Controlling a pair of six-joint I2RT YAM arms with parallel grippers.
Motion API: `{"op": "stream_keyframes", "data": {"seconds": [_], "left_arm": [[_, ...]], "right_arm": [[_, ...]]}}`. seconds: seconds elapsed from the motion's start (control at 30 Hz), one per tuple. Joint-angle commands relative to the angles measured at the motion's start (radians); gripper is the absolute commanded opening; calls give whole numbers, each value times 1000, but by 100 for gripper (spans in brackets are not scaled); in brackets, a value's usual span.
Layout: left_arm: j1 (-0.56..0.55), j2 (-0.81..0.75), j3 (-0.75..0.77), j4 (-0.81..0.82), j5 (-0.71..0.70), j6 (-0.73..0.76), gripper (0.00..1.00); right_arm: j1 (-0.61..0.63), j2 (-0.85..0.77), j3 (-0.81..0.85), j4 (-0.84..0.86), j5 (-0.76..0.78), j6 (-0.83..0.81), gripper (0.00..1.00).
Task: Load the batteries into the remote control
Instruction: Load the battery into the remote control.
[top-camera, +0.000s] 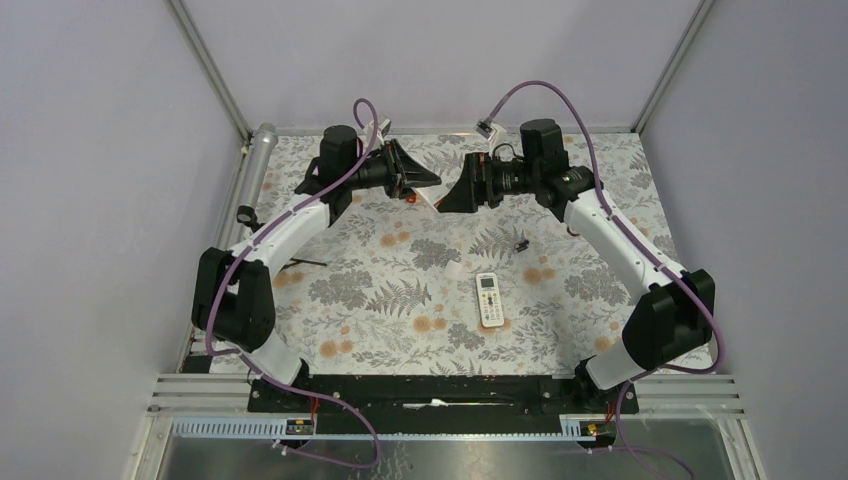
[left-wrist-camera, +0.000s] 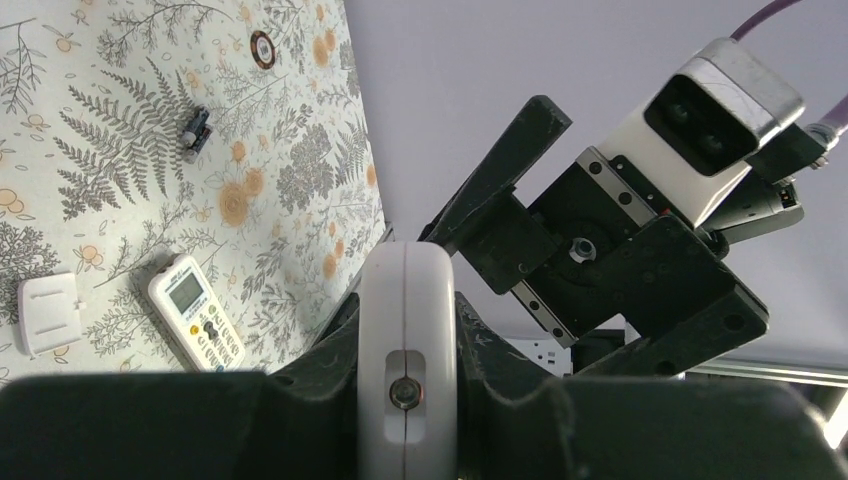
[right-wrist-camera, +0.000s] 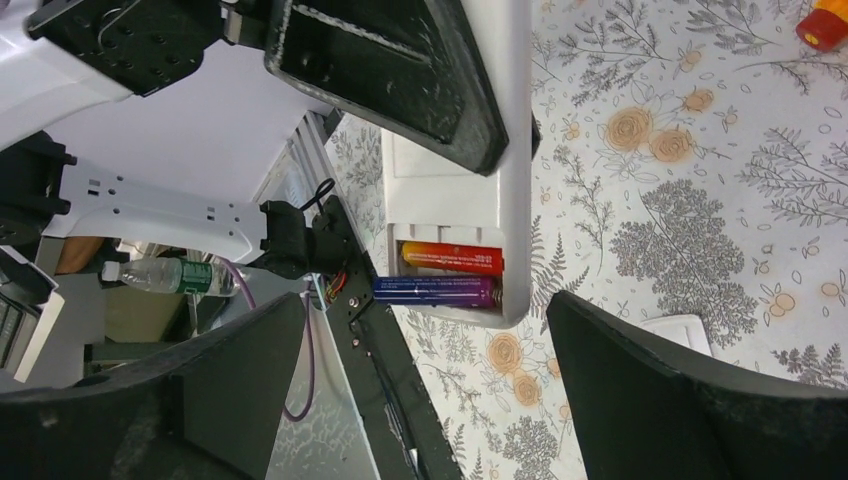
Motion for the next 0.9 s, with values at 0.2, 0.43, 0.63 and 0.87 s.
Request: {"op": "stream_keyframes", "data": {"seconds": [0.2, 0.43, 0.63, 0.87], "left_arm": [[4, -3, 38, 24, 56, 16, 0], [4, -8, 35, 21, 48, 14, 0], [4, -13, 22, 19, 52, 23, 0], [4, -19, 8, 17, 57, 36, 0]], "right_arm": [[10, 32, 20, 57, -60, -3, 90], [36, 61, 53, -5, -16, -37, 89], [38, 66, 54, 20, -2, 1, 78], [38, 50, 38, 52, -27, 18, 92]]}}
